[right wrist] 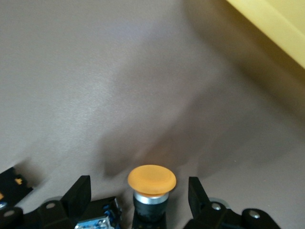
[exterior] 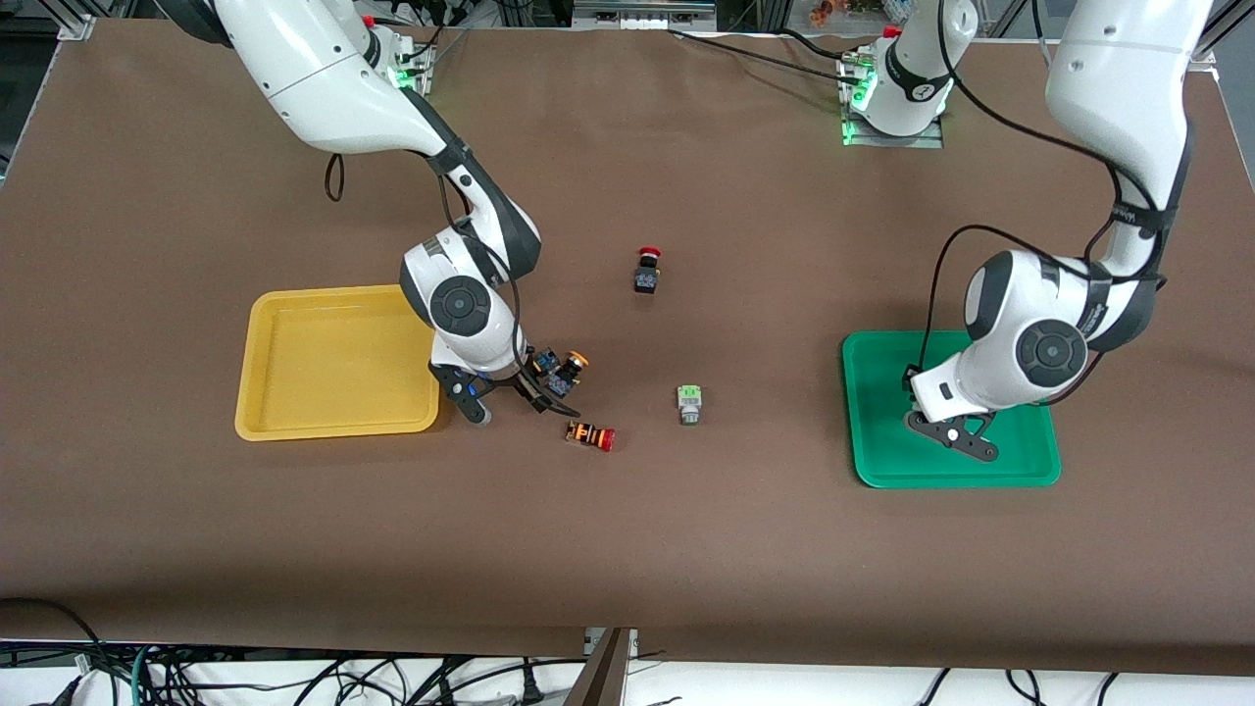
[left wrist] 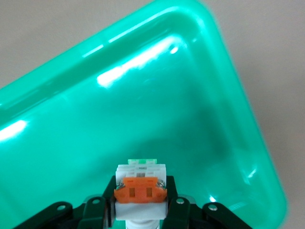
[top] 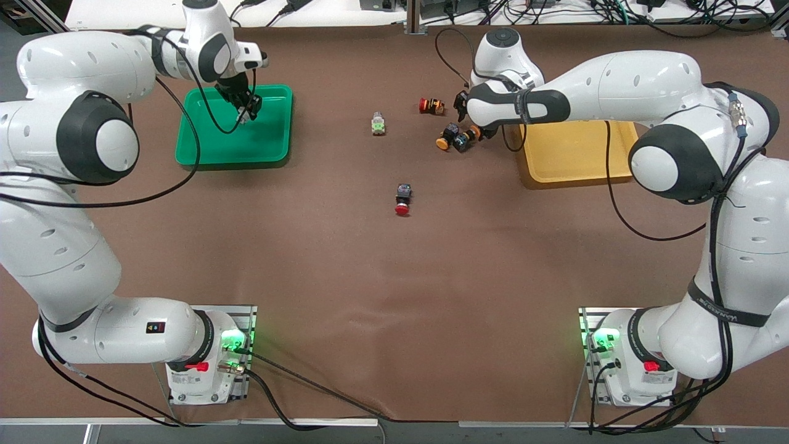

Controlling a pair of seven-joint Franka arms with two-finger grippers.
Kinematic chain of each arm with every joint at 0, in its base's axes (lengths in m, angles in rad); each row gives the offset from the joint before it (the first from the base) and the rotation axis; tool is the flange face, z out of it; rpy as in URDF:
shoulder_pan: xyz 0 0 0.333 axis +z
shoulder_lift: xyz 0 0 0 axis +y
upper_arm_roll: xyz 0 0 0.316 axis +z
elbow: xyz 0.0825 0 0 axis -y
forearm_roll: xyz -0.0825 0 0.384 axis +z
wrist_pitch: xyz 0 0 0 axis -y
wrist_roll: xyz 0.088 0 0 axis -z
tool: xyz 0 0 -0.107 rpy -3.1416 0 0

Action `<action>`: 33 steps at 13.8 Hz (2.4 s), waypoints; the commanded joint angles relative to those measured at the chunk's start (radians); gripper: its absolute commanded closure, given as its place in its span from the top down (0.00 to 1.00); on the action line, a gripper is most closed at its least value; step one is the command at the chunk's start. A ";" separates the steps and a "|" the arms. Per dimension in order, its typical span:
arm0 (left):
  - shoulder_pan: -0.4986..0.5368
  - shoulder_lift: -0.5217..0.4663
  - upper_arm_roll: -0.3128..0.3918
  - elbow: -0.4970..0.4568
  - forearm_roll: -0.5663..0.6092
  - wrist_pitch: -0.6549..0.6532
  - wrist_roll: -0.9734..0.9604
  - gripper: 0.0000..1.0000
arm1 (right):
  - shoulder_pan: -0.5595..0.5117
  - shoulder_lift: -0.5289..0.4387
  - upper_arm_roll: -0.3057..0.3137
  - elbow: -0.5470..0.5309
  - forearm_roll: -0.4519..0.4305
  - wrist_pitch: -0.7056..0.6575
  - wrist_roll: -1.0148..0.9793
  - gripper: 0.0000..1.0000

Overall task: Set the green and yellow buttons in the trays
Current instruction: 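Lower the orange button into the green tray and open the left gripper, then carry the yellow button to the yellow tray while the left gripper grasps the green button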

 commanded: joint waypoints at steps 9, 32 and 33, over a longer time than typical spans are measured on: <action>-0.016 -0.024 -0.163 0.124 -0.047 -0.078 -0.114 1.00 | 0.014 -0.010 -0.008 -0.022 -0.023 0.021 0.024 0.03; -0.527 0.290 -0.015 0.362 0.017 0.138 -0.969 0.22 | -0.311 -0.286 -0.180 -0.206 0.055 -0.160 -1.267 0.00; -0.525 0.287 -0.013 0.362 0.017 0.135 -0.966 0.11 | -0.345 -0.286 -0.180 -0.242 0.055 -0.101 -1.319 0.00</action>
